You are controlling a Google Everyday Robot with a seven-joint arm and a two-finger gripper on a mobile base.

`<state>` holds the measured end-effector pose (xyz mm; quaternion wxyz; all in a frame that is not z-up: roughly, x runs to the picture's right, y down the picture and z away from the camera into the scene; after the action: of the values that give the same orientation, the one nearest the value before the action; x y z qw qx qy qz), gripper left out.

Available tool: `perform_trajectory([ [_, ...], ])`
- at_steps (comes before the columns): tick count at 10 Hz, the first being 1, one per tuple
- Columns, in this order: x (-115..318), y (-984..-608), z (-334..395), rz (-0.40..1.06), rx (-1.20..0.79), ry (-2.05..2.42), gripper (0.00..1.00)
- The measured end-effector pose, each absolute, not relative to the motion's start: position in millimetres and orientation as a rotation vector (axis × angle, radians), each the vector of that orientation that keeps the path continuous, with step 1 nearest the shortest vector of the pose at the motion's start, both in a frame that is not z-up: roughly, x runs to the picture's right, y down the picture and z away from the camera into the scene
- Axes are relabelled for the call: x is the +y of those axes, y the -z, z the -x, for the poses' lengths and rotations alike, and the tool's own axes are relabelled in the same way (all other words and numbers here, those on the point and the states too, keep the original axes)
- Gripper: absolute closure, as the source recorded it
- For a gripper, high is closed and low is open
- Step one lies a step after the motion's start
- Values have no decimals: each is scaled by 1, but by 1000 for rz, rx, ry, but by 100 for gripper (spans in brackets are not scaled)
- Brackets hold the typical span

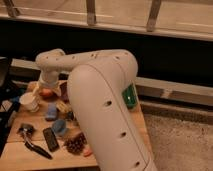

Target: Place sponge in paper cup

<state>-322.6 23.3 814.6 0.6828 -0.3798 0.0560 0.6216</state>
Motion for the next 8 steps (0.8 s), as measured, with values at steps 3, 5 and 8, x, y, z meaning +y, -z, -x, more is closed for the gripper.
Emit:
perform_trajectory([
  [3,36,-832,335,895,116,-1363,20],
  [5,43,-838,346,920,102,-1337,20],
  [8,43,-840,345,924,95,-1336,20],
])
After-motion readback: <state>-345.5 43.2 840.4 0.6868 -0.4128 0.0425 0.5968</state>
